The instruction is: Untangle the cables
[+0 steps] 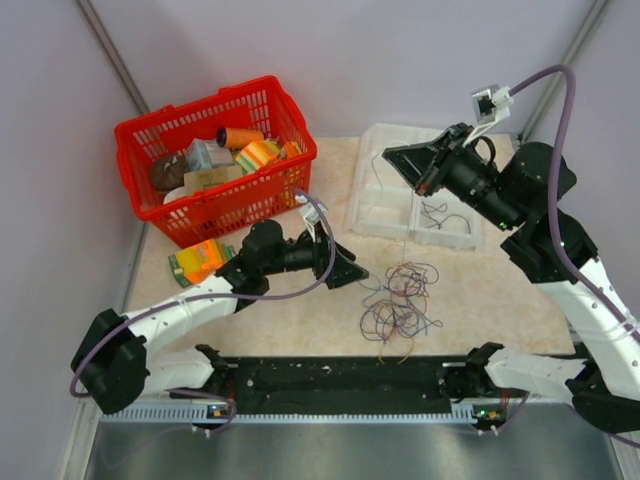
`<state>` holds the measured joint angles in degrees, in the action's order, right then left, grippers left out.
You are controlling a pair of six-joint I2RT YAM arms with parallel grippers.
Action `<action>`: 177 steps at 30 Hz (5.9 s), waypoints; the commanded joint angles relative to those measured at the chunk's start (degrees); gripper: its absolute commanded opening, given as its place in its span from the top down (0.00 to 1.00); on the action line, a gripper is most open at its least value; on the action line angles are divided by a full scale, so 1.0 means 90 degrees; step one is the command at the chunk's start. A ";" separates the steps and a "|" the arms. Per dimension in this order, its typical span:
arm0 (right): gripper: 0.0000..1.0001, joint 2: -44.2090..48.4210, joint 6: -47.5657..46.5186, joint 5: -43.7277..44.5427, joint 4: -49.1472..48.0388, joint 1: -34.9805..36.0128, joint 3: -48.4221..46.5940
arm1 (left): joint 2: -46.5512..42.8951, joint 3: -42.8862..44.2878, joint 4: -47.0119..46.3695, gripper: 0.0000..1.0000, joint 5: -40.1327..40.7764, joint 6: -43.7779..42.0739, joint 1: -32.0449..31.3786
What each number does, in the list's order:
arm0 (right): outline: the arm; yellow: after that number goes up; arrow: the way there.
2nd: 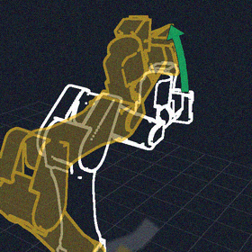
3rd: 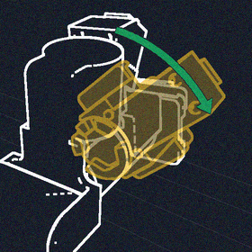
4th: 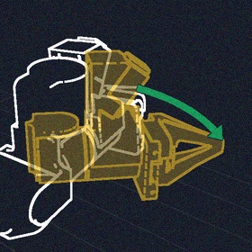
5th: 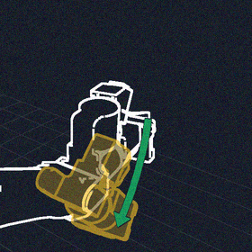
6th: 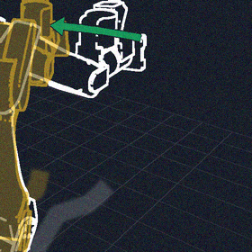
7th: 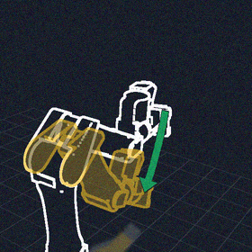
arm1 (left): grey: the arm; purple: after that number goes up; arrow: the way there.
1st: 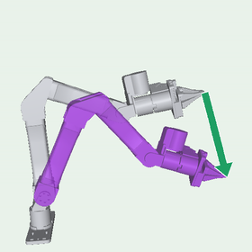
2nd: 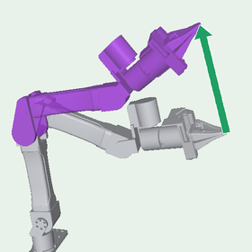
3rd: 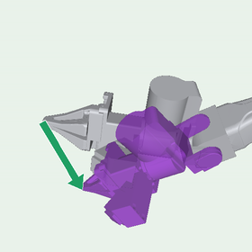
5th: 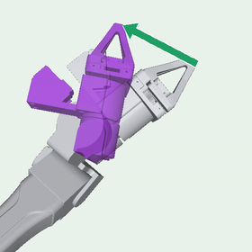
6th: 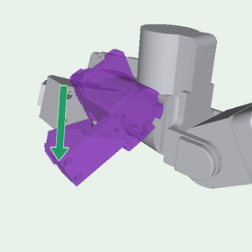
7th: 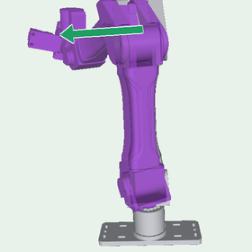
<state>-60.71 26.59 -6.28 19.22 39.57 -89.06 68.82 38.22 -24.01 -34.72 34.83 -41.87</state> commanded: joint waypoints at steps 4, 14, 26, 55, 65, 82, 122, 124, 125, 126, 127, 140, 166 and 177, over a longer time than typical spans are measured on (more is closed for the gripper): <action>1.00 0.0378 0.0170 -0.0044 -0.0534 -0.0032 -0.0037 | 0.0224 0.0850 0.0372 0.06 0.0155 -0.0295 -0.0816; 1.00 0.0622 0.0600 -0.0298 -0.0954 -0.0032 0.0285 | 0.1601 0.1632 0.0441 0.46 0.0987 -0.0091 -0.1032; 1.00 0.0652 0.0561 -0.0181 -0.0993 -0.0032 0.0491 | 0.1924 0.1027 -0.3014 0.21 -0.1033 0.1139 -0.1285; 1.00 0.0262 -0.1193 0.2188 -0.0067 -0.0022 -0.0971 | 0.1876 0.0248 -0.0606 1.00 0.1375 -0.0080 -0.1549; 1.00 -0.0598 -0.2388 0.2964 0.0315 -0.0032 -0.3629 | 0.0978 -0.1258 0.0399 1.00 0.2450 -0.0013 -0.0593; 1.00 -0.1321 -0.3861 0.2691 -0.0855 -0.0032 -0.5408 | -0.0282 -0.1376 0.3183 1.00 0.4384 0.0661 0.0354; 1.00 -0.0930 -0.0268 -0.0142 -0.0105 -0.0032 -0.4419 | 0.2509 0.2288 -0.0039 0.45 0.5897 -0.2290 -0.2536; 1.00 -0.1105 -0.0395 0.0014 -0.0143 -0.0032 -0.4888 | 0.2569 0.1636 -0.0358 0.50 0.5938 -0.2210 -0.2400; 1.00 -0.1203 -0.0454 0.0053 -0.0173 -0.0032 -0.5132 | 0.2530 0.1246 -0.0640 0.52 0.5996 -0.2152 -0.2322; 1.00 -0.1301 -0.0561 0.0121 -0.0279 -0.0022 -0.5308 | 0.2442 0.0913 -0.0797 0.54 0.6016 -0.2083 -0.2214; 1.00 -0.1379 -0.0668 0.0199 -0.0387 -0.0032 -0.5455 | 0.2335 0.0552 -0.0896 0.55 0.5958 -0.2005 -0.2059; 1.00 -0.2150 -0.2308 0.1127 -0.1530 -0.0032 -0.5144 | 0.0859 -0.0974 0.0411 0.79 0.4668 -0.1664 -0.1149; 1.00 -0.3584 -0.4734 0.2036 -0.3417 -0.0508 -0.6175 | -0.0497 -0.2575 0.1085 1.00 0.4463 0.0182 -0.0172; 1.00 -0.3938 -0.4390 0.1870 -0.3991 -0.1603 -0.6219 | -0.1572 -0.3074 0.1651 1.00 0.4746 0.0495 -0.0133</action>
<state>-98.41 -12.38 10.44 -12.40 27.99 -144.29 55.70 11.27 -10.76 6.83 37.54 -43.46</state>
